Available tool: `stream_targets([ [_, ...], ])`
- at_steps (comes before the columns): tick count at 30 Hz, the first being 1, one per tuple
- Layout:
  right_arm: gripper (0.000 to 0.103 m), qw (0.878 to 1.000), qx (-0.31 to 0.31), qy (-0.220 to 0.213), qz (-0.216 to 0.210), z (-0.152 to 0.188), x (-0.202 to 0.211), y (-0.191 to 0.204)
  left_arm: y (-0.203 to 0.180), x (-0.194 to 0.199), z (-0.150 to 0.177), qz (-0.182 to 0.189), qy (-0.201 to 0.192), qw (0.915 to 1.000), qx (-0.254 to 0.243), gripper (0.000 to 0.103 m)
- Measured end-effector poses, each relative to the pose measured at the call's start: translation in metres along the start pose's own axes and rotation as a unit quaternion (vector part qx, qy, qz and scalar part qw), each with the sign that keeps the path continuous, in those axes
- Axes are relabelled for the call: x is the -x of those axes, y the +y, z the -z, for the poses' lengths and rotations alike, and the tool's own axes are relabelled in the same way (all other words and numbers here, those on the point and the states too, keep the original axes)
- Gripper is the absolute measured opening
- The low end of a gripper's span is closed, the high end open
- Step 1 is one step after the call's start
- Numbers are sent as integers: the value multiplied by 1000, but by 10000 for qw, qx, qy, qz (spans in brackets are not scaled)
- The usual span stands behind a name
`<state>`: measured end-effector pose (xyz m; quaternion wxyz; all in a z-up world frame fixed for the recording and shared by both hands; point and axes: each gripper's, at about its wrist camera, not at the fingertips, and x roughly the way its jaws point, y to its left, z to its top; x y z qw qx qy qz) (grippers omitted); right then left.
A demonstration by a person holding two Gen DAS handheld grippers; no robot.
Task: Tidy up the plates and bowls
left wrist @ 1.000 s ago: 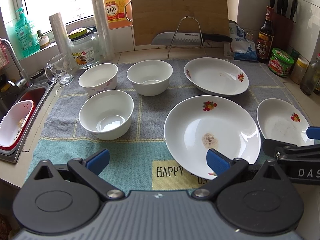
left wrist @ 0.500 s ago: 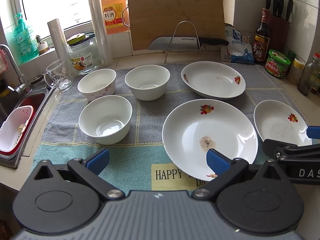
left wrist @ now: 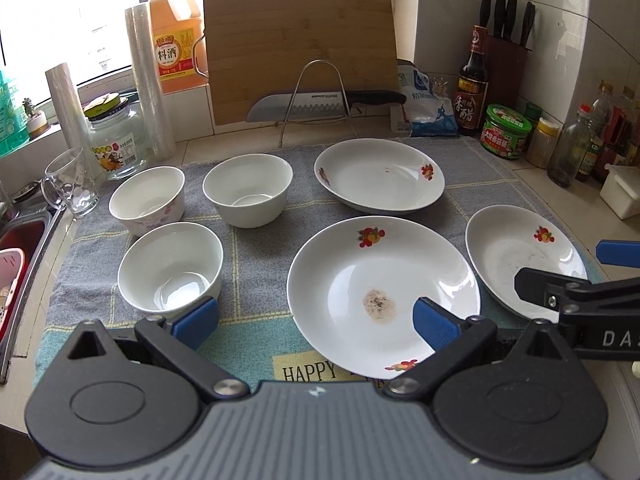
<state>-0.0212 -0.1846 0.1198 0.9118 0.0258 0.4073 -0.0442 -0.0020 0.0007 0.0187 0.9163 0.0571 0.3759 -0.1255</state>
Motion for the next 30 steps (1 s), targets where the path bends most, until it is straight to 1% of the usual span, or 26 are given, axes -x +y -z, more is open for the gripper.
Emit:
stream_targets([
  [2,103,9999,-53,-46,102,3,2,0,3,-1,-1,165,-21,9998,-86,102],
  [4,103,9997,-98,-83,224,6,5,0,4,-2,-1,235,-81,9995,-190,102],
  [6,103,9992,-116,-101,377,10,6,-1,6,-4,-1,381,-102,9988,-295,102],
  [10,103,9974,-121,-124,693,22,10,-5,7,-13,-3,619,-48,9971,-431,102],
  [13,103,9966,-192,-60,803,32,8,-15,2,-18,-4,762,72,9957,-520,102],
  [15,103,9963,-282,17,806,39,3,-24,1,-19,-4,1010,58,9936,-503,102],
  [16,103,9961,-329,83,810,41,-1,-28,-1,-19,-5,1071,22,9930,-503,102],
  [19,103,9966,-405,188,689,51,-14,-41,-11,-18,-6,1044,-160,9924,-640,102],
  [22,103,9970,-399,347,567,59,-31,-54,-21,-19,-11,1011,-237,9920,-718,102],
  [26,103,9972,-398,523,371,67,-53,-72,-30,-24,-16,1199,-247,9899,-712,102],
  [30,103,9976,-305,596,176,69,-67,-85,-40,-33,-20,1331,-216,9887,-652,102],
])
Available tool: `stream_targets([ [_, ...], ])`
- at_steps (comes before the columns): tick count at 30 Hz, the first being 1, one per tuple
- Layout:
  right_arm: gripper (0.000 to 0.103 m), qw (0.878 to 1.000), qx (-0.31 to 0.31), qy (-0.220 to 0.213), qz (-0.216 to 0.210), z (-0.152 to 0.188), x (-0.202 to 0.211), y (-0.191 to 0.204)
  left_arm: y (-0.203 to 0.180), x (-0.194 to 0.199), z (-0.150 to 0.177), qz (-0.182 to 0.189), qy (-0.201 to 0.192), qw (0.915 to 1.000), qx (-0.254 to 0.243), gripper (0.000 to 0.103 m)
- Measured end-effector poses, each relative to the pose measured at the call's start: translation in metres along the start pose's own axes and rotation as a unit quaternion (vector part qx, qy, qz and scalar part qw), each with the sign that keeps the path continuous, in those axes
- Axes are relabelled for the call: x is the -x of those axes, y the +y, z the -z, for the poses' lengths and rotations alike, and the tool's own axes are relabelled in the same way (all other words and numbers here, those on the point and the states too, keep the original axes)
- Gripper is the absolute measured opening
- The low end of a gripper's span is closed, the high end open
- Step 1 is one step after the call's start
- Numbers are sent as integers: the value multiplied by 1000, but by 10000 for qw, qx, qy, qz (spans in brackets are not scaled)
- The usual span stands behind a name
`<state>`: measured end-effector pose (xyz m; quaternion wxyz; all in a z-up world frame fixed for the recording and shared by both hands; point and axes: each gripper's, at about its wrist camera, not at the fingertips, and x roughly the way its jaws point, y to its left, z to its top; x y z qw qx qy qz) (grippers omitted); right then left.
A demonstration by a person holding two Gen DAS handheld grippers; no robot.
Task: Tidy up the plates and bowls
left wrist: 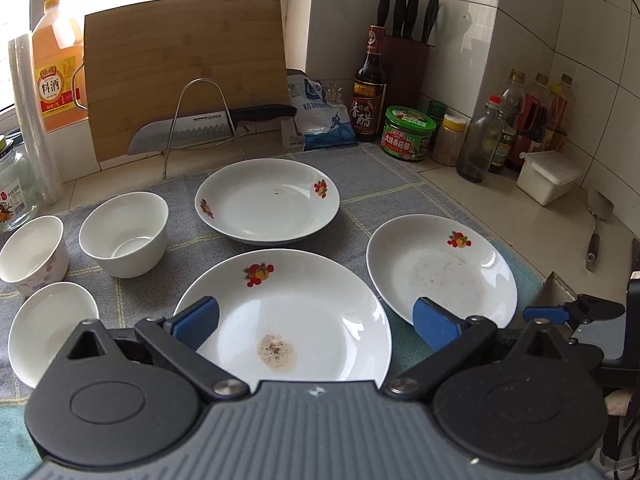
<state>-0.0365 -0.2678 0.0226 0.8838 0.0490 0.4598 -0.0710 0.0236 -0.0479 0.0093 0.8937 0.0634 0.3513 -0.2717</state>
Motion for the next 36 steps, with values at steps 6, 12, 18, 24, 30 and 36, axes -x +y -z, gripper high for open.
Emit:
stream_targets([
  [6,103,9989,372,57,-269,-4,-20,-11,-13,-22,-11,-3,233,9997,58,102],
  [12,103,9954,817,16,-497,-6,-31,-18,-22,-39,-23,69,295,9995,56,102],
  [18,103,9921,1007,-210,-713,-3,-31,-25,-31,-59,-38,126,405,9991,14,102],
  [24,103,9910,1015,-427,-763,2,-30,-28,-49,-88,-50,307,685,9963,-417,102],
  [30,103,9883,1039,-733,-836,8,-29,-32,-68,-117,-66,691,914,9905,-764,102],
  [36,103,9868,1150,-683,-912,5,-28,-34,-74,-145,-82,1034,1147,9834,-957,102],
])
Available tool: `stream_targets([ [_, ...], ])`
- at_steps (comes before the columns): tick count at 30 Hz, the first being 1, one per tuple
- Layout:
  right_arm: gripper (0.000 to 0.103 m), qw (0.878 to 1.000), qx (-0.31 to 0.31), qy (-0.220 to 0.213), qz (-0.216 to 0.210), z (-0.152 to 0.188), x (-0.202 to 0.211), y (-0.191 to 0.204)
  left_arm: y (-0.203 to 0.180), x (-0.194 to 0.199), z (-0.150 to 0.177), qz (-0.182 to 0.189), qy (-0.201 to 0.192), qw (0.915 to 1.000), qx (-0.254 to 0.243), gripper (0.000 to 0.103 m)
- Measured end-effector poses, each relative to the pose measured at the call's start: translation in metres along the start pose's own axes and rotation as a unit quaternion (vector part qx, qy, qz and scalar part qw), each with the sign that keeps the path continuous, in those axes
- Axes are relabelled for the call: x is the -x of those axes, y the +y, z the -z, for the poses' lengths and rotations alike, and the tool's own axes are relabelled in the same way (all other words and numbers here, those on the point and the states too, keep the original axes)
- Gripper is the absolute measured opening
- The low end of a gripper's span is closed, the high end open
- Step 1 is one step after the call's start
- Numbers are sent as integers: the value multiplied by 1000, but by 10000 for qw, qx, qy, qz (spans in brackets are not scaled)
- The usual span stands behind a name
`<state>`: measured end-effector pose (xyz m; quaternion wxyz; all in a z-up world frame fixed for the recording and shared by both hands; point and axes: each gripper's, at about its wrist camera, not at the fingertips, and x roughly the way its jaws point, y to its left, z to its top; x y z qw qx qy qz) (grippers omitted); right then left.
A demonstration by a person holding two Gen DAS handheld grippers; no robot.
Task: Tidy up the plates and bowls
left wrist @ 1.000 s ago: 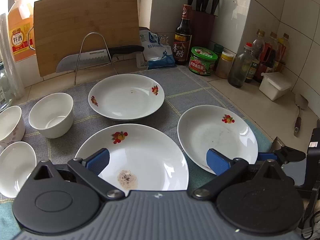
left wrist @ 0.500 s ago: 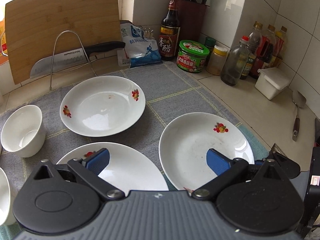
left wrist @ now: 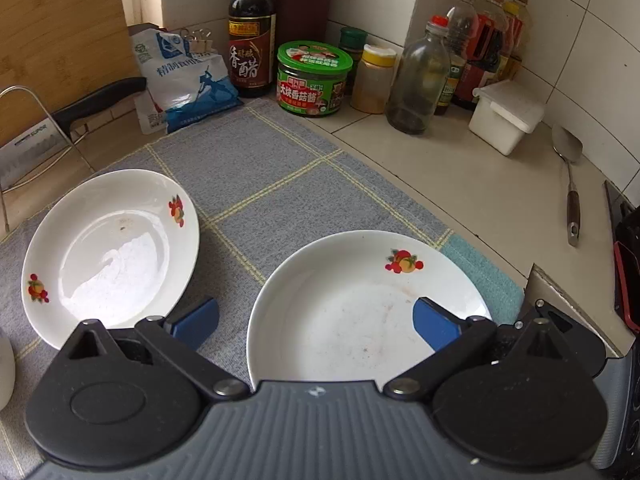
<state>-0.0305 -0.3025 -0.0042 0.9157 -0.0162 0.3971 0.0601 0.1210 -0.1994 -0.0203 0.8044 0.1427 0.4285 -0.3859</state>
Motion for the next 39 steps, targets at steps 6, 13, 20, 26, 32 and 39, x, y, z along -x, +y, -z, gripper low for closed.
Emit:
stream_targets([
  [6,103,9997,153,21,-170,-1,0,-7,5,-23,-14,239,214,9988,-376,102],
  [13,103,9994,218,-38,-271,-1,-1,-10,10,-47,-22,529,697,9944,-594,91],
  [20,103,9991,248,-45,-330,-2,0,-11,12,-60,-26,759,1075,9890,-674,81],
  [26,103,9989,225,-40,-412,-3,1,-12,11,-68,-30,867,1355,9833,-846,80],
  [32,103,9988,223,34,-445,-5,1,-13,9,-73,-31,904,1520,9791,-1002,80],
  [39,103,9986,164,157,-479,-13,-1,-18,7,-71,-34,894,1404,9809,-1002,80],
])
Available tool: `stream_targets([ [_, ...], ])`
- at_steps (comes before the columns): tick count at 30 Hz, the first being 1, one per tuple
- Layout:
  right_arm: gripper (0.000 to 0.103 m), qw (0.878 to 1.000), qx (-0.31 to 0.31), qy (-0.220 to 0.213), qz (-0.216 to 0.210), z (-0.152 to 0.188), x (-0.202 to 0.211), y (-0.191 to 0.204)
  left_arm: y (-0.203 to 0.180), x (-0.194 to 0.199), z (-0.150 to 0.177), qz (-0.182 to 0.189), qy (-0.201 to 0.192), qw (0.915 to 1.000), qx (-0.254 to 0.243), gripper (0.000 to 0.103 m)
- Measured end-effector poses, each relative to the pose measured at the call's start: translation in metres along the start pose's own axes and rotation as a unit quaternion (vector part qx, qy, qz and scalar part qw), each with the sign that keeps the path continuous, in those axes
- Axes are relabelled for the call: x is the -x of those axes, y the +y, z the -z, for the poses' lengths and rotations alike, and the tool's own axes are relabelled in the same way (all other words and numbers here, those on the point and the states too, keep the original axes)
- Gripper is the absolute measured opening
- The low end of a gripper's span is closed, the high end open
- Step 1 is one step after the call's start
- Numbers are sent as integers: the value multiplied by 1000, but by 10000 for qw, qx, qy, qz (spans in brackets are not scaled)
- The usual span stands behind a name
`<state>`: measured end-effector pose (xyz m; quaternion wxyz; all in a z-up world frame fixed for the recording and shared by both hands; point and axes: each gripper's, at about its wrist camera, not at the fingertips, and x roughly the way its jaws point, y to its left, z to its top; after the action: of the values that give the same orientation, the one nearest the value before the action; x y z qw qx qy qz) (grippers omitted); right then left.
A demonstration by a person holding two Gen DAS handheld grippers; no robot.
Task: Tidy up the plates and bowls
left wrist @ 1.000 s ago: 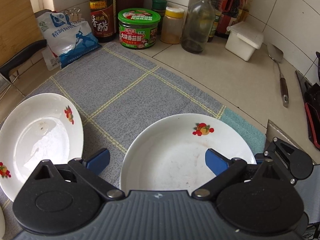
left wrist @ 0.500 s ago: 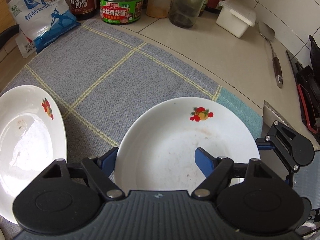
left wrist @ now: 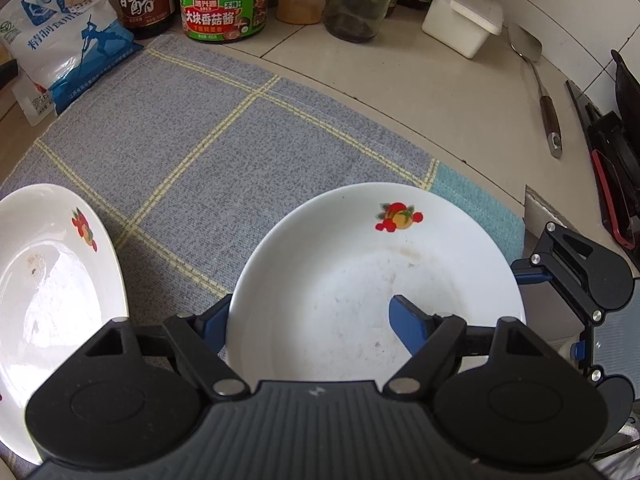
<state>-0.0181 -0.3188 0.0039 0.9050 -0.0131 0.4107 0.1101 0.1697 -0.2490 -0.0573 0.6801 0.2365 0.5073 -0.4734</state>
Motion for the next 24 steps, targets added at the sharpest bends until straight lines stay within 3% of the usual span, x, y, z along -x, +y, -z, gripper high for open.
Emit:
stream_targets([
  [14,103,9995,289,-81,130,-31,-15,-39,16,3,-45,-107,-506,9986,144,80],
  [24,103,9991,388,-49,172,-46,-38,-78,30,-16,-87,-206,-653,9974,210,80],
])
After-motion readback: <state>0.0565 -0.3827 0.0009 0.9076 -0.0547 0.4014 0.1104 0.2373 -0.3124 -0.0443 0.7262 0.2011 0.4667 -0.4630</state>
